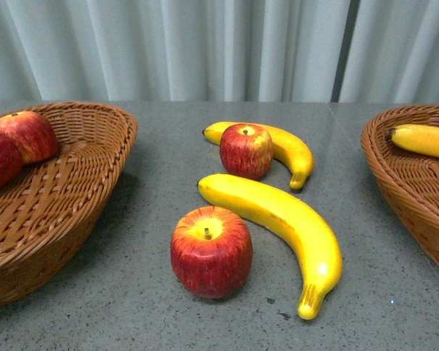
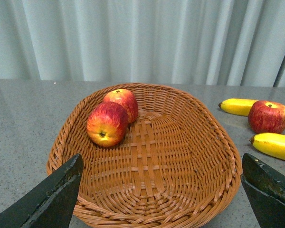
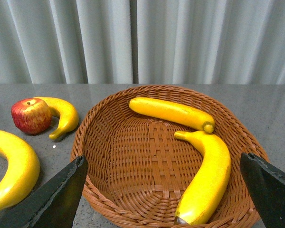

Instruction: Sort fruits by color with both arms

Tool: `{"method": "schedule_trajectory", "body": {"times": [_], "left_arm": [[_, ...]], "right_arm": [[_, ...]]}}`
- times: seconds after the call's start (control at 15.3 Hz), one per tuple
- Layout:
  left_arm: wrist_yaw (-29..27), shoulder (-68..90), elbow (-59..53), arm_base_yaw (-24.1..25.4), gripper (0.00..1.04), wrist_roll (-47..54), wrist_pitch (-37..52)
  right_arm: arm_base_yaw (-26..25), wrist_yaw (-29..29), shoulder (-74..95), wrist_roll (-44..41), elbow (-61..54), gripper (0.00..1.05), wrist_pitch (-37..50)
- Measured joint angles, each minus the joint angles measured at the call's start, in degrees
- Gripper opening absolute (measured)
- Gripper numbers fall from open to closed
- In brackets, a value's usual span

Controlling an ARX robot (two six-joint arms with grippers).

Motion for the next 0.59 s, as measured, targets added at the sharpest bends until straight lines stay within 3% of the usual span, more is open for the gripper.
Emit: {"method": "schedule_trajectory", "body": {"times": [0.59], "left_arm": [[0.00,0.00,0.00,0.00,0.98,0.00,-0.02]], "right_arm": [[0.00,-0.02,0.00,0.00,0.00,0.98,0.00]]}}
